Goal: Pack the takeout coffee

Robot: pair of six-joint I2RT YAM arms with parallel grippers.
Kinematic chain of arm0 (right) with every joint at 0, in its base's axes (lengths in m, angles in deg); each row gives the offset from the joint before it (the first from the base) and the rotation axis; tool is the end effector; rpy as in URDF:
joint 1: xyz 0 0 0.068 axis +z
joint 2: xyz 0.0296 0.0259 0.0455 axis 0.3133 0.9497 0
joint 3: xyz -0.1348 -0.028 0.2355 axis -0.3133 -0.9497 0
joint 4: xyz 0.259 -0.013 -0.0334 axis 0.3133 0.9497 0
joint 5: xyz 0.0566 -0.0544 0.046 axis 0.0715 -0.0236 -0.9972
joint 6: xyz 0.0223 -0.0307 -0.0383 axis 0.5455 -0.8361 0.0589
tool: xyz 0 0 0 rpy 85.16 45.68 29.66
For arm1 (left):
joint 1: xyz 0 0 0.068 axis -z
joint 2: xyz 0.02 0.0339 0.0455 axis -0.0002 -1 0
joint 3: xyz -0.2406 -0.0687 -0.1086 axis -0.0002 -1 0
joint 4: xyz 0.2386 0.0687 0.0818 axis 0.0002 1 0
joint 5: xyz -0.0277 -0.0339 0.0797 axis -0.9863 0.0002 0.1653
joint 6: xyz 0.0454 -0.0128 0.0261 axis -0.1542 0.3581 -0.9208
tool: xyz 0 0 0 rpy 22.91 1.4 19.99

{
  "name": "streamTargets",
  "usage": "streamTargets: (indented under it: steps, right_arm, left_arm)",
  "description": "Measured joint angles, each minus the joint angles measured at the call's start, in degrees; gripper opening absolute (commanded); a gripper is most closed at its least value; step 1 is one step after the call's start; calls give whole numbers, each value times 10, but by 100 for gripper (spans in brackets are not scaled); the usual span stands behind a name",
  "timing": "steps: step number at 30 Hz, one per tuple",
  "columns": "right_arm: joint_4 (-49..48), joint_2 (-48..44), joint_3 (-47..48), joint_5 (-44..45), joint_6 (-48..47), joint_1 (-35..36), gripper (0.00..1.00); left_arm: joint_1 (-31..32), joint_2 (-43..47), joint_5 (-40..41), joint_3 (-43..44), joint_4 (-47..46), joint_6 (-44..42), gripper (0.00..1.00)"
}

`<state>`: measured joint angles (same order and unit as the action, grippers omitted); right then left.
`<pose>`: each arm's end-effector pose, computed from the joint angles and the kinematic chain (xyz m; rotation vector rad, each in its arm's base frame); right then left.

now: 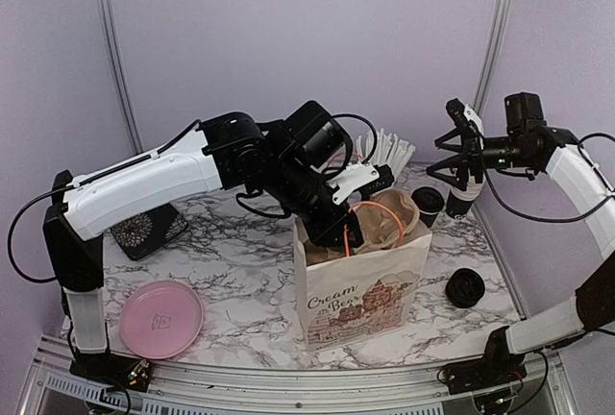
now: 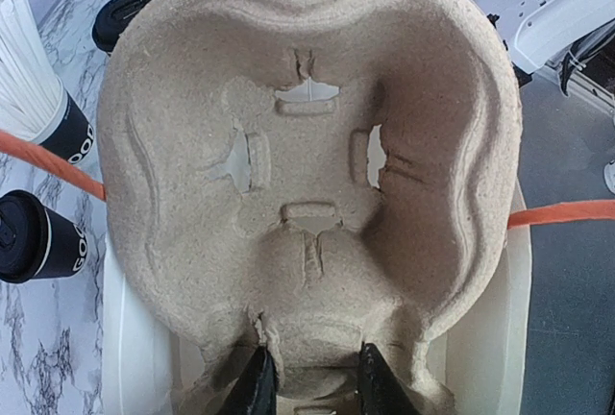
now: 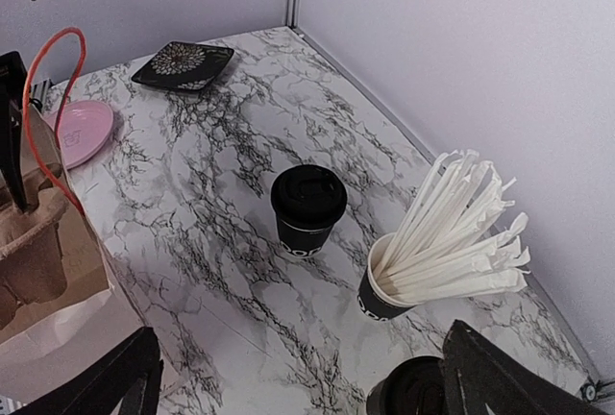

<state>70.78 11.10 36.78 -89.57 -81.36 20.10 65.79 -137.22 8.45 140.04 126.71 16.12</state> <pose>0.2602 0.0360 0.3828 -1.1198 1.7131 0.6043 0.1717 -0.4010 0.3753 1.5114 1.9145 -0.7593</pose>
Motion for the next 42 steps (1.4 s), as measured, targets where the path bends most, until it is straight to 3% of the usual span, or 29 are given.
streamTargets:
  steps: [25,42]
  right_arm:
    - [-1,-3,-50,-25,-29,0,99]
    - [12,-2,-103,-40,-69,8,98]
  left_arm:
    - [4,-65,37,15,55,17,26]
    - [6,-112,42,35,82,84,24]
